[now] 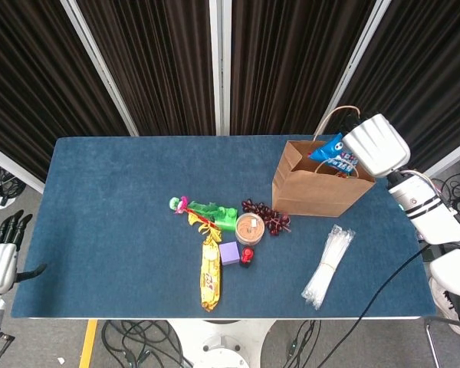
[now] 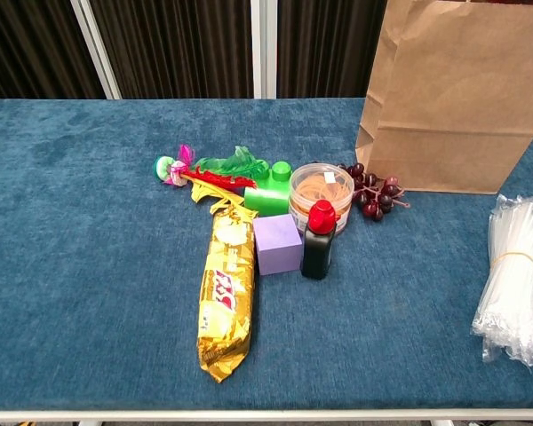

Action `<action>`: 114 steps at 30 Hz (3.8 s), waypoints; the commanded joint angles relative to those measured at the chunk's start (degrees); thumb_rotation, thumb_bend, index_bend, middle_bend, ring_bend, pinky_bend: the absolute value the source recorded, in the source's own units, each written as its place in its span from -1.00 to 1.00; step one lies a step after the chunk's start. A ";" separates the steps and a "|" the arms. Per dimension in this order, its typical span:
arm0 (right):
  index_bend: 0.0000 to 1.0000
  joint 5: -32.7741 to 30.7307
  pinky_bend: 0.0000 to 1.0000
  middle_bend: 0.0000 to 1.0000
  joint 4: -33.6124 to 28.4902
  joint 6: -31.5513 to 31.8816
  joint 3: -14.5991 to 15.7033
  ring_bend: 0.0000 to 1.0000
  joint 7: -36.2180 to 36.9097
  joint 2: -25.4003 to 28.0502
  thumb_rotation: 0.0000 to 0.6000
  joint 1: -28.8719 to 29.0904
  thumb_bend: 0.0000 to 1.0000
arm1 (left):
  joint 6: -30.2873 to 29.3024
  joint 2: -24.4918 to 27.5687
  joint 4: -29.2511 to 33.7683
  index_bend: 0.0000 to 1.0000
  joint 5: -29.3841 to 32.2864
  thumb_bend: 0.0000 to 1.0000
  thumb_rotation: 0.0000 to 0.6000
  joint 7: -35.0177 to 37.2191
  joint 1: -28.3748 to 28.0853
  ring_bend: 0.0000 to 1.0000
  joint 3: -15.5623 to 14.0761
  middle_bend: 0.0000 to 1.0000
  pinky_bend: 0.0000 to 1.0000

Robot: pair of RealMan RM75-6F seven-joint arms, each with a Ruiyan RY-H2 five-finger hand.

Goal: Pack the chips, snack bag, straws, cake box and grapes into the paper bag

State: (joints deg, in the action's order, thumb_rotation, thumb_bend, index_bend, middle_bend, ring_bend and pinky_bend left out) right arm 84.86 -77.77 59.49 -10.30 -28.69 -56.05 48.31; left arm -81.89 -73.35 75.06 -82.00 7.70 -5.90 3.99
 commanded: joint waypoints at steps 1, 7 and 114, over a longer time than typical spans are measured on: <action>0.73 0.13 0.34 0.27 0.70 -0.50 0.06 0.16 -0.48 -0.61 1.00 0.20 -0.36 | 0.15 -0.17 -0.25 -0.91 -0.04 -0.82 1.00 0.03 -0.05 -1.00 -0.08 -0.98 -0.68; 0.25 -2.94 -0.22 -0.07 -1.92 -4.17 0.31 -0.39 -3.81 0.61 1.00 -0.03 -0.85 | 0.53 -0.39 -0.16 -0.91 0.23 -0.82 1.00 -0.29 -0.36 -1.00 0.13 -0.98 -0.68; -0.56 15.08 -0.63 -0.54 -1.51 -10.03 16.14 -0.83 29.51 -11.62 1.00 -15.83 -1.00 | -1.49 -1.82 -0.11 -0.91 -0.17 -0.82 1.00 -3.44 0.48 -1.00 -0.26 -0.98 -0.77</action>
State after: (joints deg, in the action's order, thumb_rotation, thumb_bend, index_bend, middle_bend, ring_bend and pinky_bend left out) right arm 100.32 -80.00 48.84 6.03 0.78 -67.00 32.69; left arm -83.39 -75.16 74.95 -82.18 4.26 -5.42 3.73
